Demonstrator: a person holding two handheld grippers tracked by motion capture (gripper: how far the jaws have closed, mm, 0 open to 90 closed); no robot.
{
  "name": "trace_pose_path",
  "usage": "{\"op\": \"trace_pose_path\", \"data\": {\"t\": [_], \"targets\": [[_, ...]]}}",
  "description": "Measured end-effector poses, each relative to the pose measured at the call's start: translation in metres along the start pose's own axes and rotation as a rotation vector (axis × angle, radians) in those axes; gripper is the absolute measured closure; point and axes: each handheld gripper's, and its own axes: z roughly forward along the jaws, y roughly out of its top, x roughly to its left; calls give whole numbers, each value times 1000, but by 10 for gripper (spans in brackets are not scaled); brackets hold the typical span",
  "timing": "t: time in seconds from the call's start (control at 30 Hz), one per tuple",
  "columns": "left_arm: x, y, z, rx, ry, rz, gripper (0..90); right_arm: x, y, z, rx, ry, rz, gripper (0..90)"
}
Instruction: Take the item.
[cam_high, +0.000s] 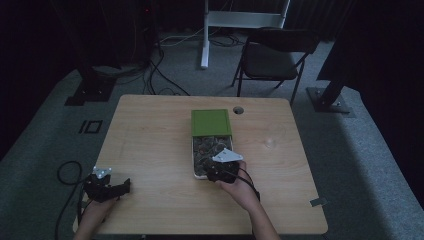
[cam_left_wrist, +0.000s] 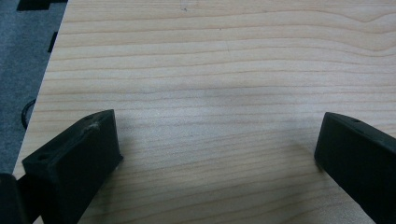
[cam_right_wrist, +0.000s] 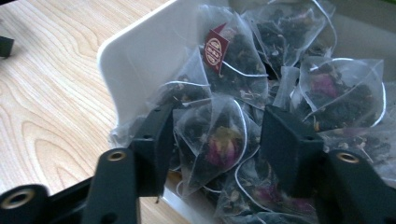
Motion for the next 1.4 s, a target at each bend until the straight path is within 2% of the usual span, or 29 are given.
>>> {"op": "trace_pose_path", "data": {"t": [0.47, 0.7, 0.73, 1.23, 1.4], "targets": [[0, 0, 0, 0, 1, 0, 5, -2, -3, 6, 47, 9, 5, 648], [0, 0, 0, 0, 1, 1, 5, -2, 0, 4, 47, 17, -33, 736], [0, 0, 0, 0, 1, 0, 5, -2, 0, 3, 40, 18, -32, 773], [0, 0, 0, 0, 1, 1, 5, -4, 11, -10, -12, 46, -29, 779], [0, 0, 0, 0, 0, 0, 5, -6, 12, -12, -23, 50, -11, 775]]}}
